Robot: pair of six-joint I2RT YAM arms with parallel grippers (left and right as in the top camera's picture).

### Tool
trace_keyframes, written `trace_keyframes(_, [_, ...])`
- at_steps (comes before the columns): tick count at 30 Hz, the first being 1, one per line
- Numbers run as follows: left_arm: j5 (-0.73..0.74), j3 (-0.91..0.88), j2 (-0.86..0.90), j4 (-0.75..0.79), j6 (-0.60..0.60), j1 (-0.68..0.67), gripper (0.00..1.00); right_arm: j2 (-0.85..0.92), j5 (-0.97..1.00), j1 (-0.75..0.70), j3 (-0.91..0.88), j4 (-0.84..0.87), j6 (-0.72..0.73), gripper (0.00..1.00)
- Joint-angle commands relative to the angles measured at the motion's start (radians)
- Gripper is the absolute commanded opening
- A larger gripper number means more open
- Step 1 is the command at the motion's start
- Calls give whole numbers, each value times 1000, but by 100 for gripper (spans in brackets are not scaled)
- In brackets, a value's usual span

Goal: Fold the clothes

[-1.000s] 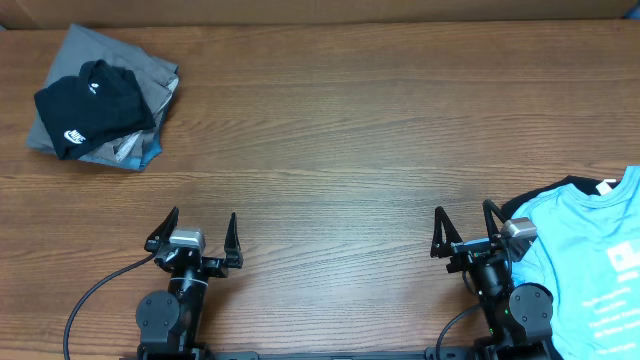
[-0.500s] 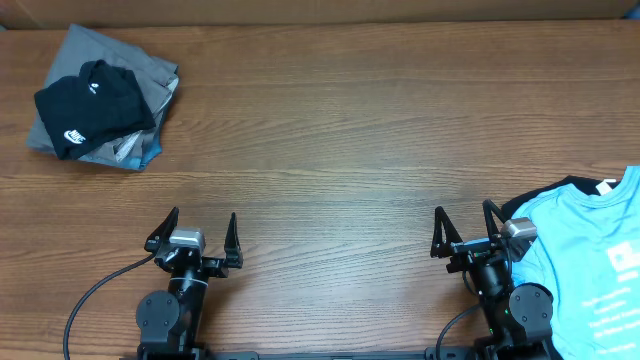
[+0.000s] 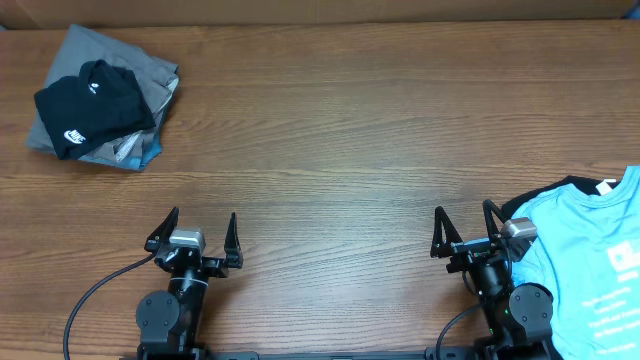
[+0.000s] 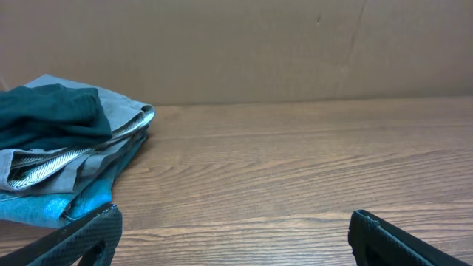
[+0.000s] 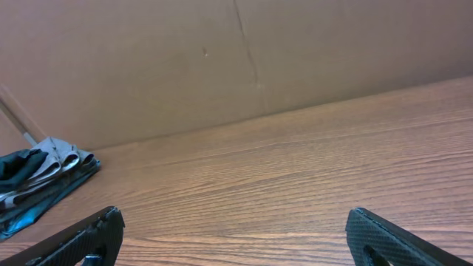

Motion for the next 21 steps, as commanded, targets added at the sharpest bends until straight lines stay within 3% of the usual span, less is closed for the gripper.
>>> trace_keyframes(1, [-23,-3,-11,-4,1,-6,100,-8,10,-5,-10,8,0,100])
trace_keyframes(7, [40,-3,-9,0,-30,-7,100,-8,-84,-5,-10,20,1,100])
trace_keyframes(11, [65,-3,-8,14,-286,-6,100,-8,-175,-5,-8,27,66,100])
trace_keyframes(13, [94,-3,-8,28,-345,-7,100,-8,-198,-5,0,27,93,100])
trace_keyframes(16, [188,17,-8,42,-343,-7,100,-8,-231,-5,43,-12,95,100])
trace_keyframes(21, [192,132,4,17,-317,-6,100,25,-230,-5,179,-198,68,100])
